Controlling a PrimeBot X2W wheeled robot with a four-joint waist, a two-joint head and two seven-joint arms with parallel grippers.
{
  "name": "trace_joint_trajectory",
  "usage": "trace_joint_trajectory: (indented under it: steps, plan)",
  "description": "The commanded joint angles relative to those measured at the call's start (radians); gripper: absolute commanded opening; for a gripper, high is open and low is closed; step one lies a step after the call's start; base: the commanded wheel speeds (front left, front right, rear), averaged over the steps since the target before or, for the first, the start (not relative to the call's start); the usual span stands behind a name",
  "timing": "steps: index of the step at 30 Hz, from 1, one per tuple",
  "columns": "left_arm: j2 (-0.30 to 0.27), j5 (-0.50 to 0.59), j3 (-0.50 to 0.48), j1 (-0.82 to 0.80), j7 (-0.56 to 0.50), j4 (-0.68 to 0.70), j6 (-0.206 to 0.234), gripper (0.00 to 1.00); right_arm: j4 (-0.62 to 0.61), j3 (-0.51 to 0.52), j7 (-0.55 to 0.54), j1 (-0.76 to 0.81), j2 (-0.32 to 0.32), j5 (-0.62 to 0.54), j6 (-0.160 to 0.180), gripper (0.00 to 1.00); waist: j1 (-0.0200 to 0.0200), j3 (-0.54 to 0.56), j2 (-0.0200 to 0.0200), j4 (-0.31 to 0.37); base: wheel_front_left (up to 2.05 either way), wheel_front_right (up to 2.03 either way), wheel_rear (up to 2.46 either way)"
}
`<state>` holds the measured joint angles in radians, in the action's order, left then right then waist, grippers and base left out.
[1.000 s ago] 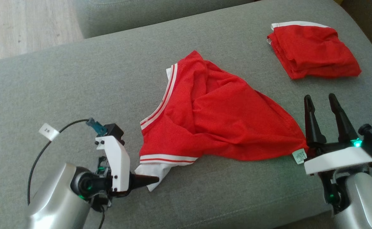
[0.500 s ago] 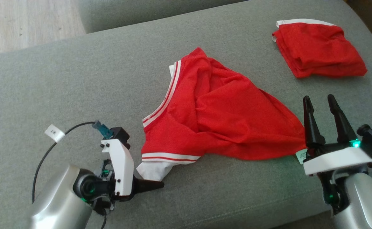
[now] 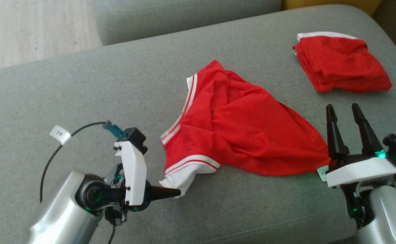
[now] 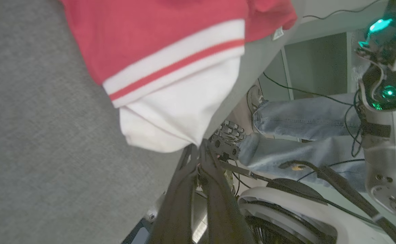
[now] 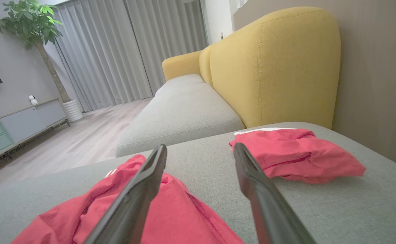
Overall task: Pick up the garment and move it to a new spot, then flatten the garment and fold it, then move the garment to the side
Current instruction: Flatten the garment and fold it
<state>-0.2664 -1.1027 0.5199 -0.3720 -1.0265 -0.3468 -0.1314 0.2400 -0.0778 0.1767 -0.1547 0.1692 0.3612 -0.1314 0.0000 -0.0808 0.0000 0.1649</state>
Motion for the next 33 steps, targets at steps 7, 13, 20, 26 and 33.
trace_joint_trajectory:
  steps: [7,13,20,26,33]
  plan:
    - [-0.015,-0.297,-0.154,-0.011,-0.112,0.192,0.08,0.0,-0.04,0.025,-0.019,-0.01,0.023,-0.003,0.001,1.0,0.0,0.033,0.0,-0.026,0.0,0.0,0.0]
    - [-0.04,-0.309,-0.251,-0.005,-0.033,0.059,0.188,0.11,-0.056,0.012,-0.036,-0.022,0.02,-0.005,0.001,1.0,0.0,0.007,0.0,-0.012,0.0,0.0,0.0]
    - [-0.032,-0.227,-0.265,-0.028,0.118,-0.11,0.148,1.0,-0.057,-0.004,-0.04,-0.032,0.027,0.002,0.001,1.0,0.0,-0.01,0.0,0.0,0.0,0.0,0.0]
    - [-0.064,-0.12,-0.236,-0.08,0.251,-0.166,0.03,1.0,-0.056,0.001,-0.04,-0.022,0.037,0.002,0.001,1.0,0.0,0.004,0.0,-0.013,0.0,0.0,0.0]
    - [-0.182,0.003,-0.128,-0.055,0.36,0.052,0.002,1.0,-0.064,0.01,-0.038,0.003,0.032,0.002,0.001,1.0,0.0,0.028,0.0,-0.036,0.0,0.0,0.0]
